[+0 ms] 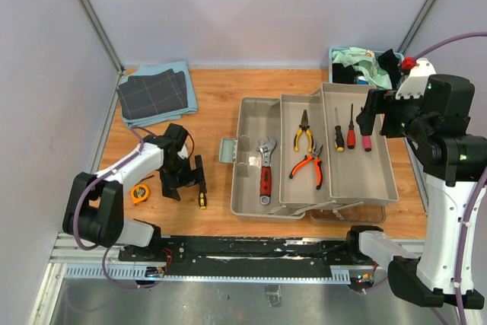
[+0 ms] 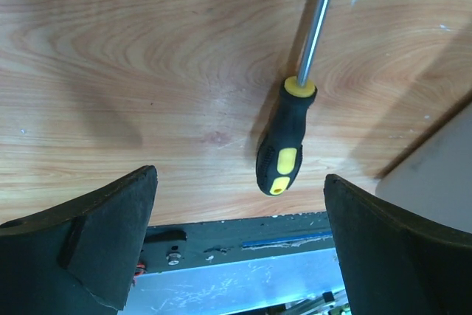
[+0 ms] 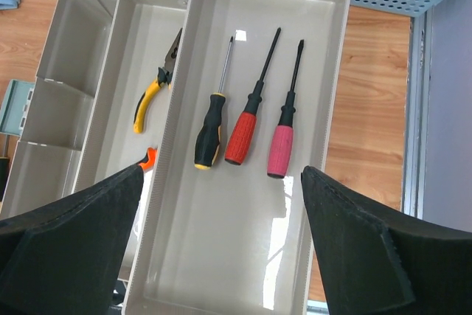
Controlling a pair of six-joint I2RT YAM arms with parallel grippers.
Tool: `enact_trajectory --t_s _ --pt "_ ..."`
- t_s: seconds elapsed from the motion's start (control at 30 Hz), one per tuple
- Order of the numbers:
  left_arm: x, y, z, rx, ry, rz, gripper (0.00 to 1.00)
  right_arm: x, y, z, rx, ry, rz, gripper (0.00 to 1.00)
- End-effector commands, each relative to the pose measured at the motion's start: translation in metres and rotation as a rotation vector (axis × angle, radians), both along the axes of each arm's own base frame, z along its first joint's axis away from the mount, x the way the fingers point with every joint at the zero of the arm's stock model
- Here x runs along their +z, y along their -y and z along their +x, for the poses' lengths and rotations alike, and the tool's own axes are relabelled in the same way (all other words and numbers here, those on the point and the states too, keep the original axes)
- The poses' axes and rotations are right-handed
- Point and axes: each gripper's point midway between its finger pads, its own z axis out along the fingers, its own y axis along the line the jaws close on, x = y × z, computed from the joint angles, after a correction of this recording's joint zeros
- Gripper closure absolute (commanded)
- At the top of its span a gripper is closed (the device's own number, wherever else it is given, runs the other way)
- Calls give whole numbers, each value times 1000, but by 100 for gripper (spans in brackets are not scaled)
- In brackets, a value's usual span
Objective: Pack the tool kit
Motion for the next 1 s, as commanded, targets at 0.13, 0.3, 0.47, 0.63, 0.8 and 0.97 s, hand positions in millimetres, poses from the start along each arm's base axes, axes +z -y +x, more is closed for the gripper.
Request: enact_trajectory --t_s 0.13,0.3,0.47,0.63,0.8,0.97 --pt "-18 1 10 7 -22 93 6 4 13 -23 -81 -3 -5 10" --pt "-26 8 13 -12 -30 105 40 7 17 -30 -95 2 -23 10" --pt "-29 10 14 -28 -27 97 99 10 19 -31 -98 0 -39 10" --pt "6 21 47 -87 142 44 100 7 13 -22 -70 -8 -18 10" --pt "102 44 103 -139 501 -124 100 0 -9 3 26 -13 68 8" --pt "250 68 150 -260 970 -350 100 4 -47 43 196 25 227 7"
